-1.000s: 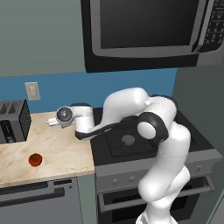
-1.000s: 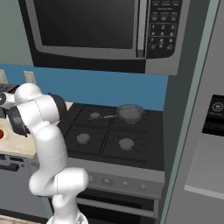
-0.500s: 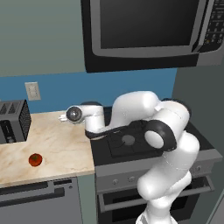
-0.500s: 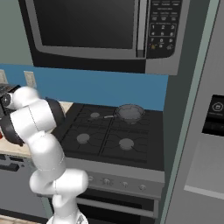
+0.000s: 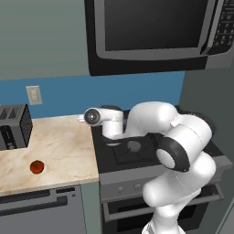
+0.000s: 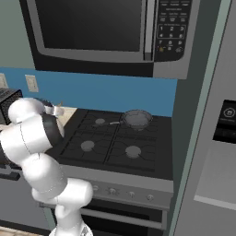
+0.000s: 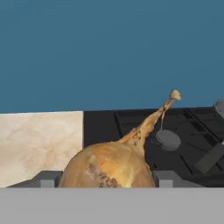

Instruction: Place the pan on the rear right burner on the stove. Then place the tomato and the onion in the pan and turn on the rear right burner.

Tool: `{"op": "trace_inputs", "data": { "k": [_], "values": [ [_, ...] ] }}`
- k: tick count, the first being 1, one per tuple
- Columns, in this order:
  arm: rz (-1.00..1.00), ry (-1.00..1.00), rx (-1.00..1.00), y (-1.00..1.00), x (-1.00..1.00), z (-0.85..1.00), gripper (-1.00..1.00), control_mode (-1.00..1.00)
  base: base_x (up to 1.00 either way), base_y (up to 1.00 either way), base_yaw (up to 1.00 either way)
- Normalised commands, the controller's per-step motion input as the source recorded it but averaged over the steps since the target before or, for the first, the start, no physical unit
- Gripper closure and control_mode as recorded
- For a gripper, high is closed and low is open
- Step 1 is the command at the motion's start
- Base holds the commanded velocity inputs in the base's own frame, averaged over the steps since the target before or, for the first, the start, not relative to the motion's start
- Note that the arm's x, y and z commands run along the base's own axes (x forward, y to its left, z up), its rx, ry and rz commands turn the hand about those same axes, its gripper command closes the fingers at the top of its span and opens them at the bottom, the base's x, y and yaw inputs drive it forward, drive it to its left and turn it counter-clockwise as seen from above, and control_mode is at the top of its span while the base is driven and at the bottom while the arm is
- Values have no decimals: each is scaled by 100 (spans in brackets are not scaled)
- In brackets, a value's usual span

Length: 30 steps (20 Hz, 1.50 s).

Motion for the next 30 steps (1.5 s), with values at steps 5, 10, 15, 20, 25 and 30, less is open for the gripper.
{"op": "trace_inputs", "data": {
  "k": [5, 10, 15, 20, 25, 30],
  "values": [
    [-6, 0, 8, -72, 0, 23, 100, -100, 0, 0, 0],
    [-4, 0, 9, -64, 1, 24, 100, -100, 0, 0, 0],
    [-2, 0, 8, -59, 3, 15, 100, -100, 0, 0, 0],
    [0, -5, 2, -50, 6, 0, 100, -100, 0, 0, 0],
    [0, -8, 0, -52, 15, 0, 100, -100, 0, 0, 0],
    [0, -4, 0, -50, 18, 0, 100, -100, 0, 0, 0]
  ]
}}
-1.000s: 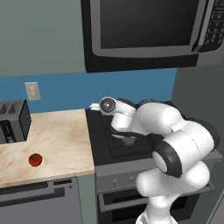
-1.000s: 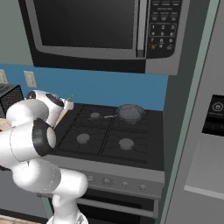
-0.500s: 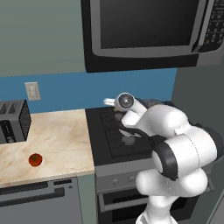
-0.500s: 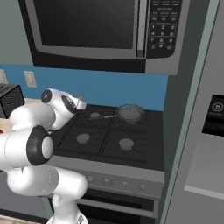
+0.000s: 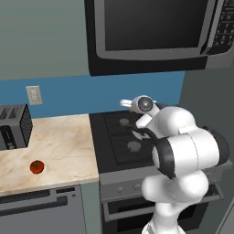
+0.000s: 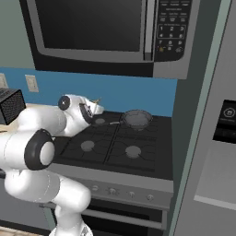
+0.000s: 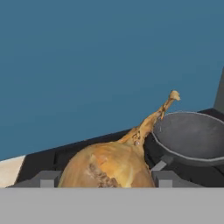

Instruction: Place the pan on the rear right burner on the stove. Then place the tomato and the onion in the pan and turn on the rear right burner.

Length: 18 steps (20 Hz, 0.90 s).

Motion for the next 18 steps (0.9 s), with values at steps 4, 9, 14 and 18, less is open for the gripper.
{"op": "trace_inputs", "data": {
  "k": [4, 9, 14, 18],
  "values": [
    [0, 0, 1, -47, 24, 0, 100, -100, 0, 0, 0],
    [0, 0, 1, -49, 27, 0, 100, -100, 0, 0, 0],
    [0, 0, 2, -57, 28, 0, 100, -100, 0, 0, 0],
    [0, 0, 5, -58, 34, 0, 100, -100, 0, 0, 0]
  ]
}}
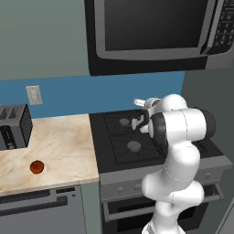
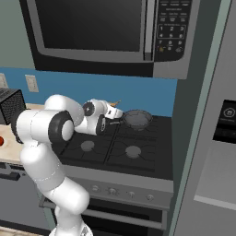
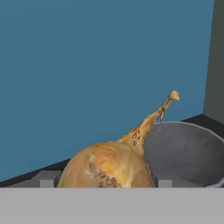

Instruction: Place the pan on the rear right burner on the stove. Then place the tomato and the onion in the pan and turn on the rear right burner.

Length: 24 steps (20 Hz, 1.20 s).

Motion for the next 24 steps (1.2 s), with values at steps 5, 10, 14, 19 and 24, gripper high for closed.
{"op": "trace_inputs", "data": {
  "k": [5, 10, 14, 19, 24],
  "values": [
    [0, 0, 8, -50, 35, 0, 100, -100, 0, 0, 0],
    [0, 0, 6, -45, 26, 3, 100, -100, 0, 0, 0],
    [0, 3, 1, -48, 13, 4, 100, -100, 0, 0, 0],
    [0, 6, 0, -52, 3, 1, 100, -100, 0, 0, 0],
    [0, 8, 0, -45, 0, 0, 100, -100, 0, 0, 0]
  ]
}}
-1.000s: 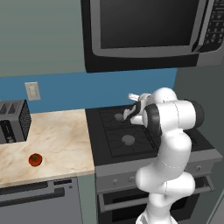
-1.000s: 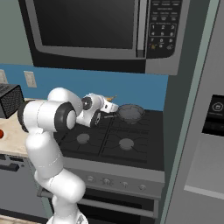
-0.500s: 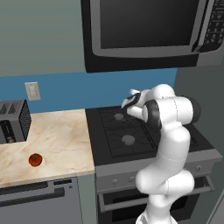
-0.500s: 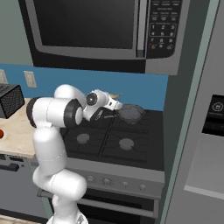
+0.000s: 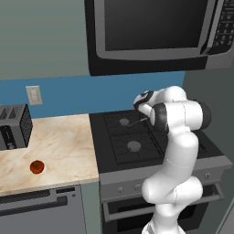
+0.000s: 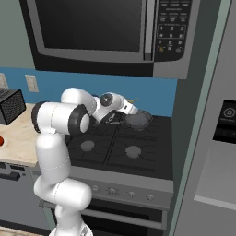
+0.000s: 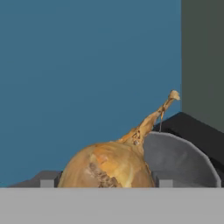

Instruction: Place the pan on the rear right burner on the stove. Then place the tomato and the onion in the pan and turn on the rear right burner.

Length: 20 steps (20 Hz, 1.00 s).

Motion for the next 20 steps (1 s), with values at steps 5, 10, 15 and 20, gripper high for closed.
{"op": "trace_inputs", "data": {
  "k": [5, 10, 15, 20],
  "values": [
    [1, 6, 2, -26, 0, 0, 100, -100, 0, 0, 0],
    [3, 1, 0, -10, 6, 0, 100, -100, 0, 0, 0],
    [3, 2, 0, -9, 12, -6, 100, -100, 0, 0, 0],
    [2, 4, 0, -18, 22, -16, 100, -100, 0, 0, 0]
  ]
}}
